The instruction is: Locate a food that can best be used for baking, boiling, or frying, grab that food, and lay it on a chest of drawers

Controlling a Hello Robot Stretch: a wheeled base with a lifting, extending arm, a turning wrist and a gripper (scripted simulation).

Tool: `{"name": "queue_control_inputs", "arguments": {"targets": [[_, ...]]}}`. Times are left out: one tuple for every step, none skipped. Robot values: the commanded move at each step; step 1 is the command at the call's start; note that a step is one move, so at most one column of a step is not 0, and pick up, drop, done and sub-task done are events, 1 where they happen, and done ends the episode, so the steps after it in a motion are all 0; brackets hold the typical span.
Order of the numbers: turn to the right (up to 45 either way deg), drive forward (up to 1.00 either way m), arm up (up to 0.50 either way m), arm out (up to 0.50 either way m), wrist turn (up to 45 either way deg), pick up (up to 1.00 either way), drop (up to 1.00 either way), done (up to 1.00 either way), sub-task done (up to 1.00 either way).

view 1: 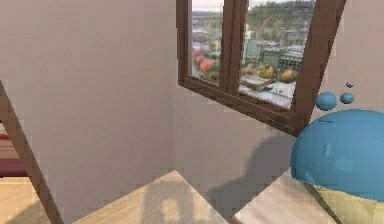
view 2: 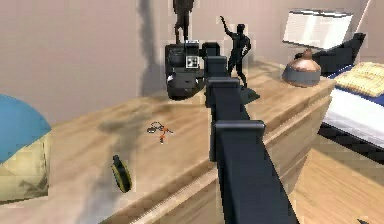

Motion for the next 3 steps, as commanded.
{"name": "queue_control_inputs", "arguments": {"targets": [[0.0,0.0,-0.12,0.0,0.0,0.0,0.0,0.0,0.0],[0.0,0.0,0.0,0.0,0.0,0.0,1.0,0.0,0.0],[0.0,0.0,0.0,-0.1,0.0,0.0,0.0,0.0,0.0]]}}
